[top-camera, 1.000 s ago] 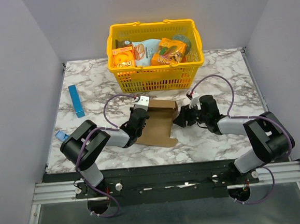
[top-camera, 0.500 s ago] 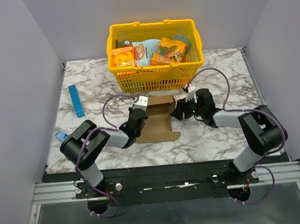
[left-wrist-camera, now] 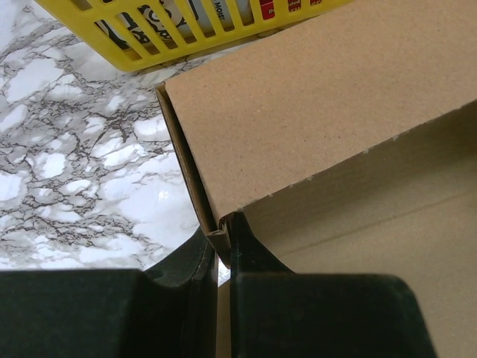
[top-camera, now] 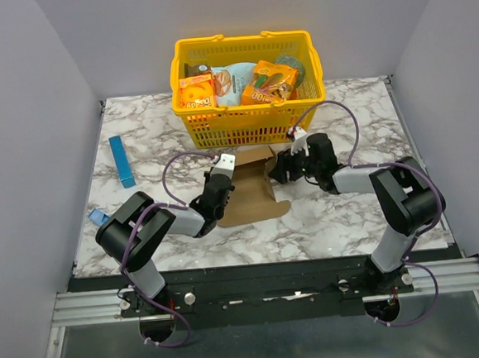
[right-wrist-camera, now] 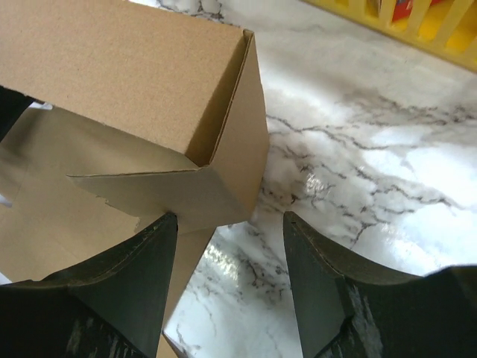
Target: Fold the paper box
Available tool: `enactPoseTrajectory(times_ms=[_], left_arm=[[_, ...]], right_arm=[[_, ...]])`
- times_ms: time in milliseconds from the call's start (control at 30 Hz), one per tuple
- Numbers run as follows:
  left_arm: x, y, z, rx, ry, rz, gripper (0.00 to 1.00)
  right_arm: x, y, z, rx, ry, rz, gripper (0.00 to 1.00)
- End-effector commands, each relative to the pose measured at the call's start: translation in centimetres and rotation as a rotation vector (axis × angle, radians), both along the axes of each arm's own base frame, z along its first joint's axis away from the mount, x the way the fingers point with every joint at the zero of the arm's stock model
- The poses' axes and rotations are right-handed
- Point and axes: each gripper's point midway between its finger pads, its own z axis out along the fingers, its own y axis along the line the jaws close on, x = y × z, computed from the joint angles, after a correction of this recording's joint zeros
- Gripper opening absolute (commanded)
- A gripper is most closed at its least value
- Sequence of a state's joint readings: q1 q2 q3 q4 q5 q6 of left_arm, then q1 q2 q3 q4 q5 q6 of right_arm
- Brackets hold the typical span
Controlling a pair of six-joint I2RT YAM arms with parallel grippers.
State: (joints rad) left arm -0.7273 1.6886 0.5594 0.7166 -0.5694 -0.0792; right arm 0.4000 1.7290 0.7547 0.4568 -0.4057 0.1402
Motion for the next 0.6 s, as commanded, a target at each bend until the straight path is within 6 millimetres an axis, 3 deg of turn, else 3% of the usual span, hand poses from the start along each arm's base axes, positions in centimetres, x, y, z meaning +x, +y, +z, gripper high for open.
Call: enactPoseTrajectory(times_ms=[0, 567], left_arm=[[-1.2, -2.2, -1.1, 0.003, 0.034, -0.124, 0.00], [-1.3, -2.4, -1.2, 0.004, 0.036, -0.137, 0.00]], right_arm=[[3.4, 1.3, 3.2, 0.044, -0.146, 0.007, 0.67], [5.4, 2.5, 3.7, 0.070, -0.188, 0.024, 0.68]])
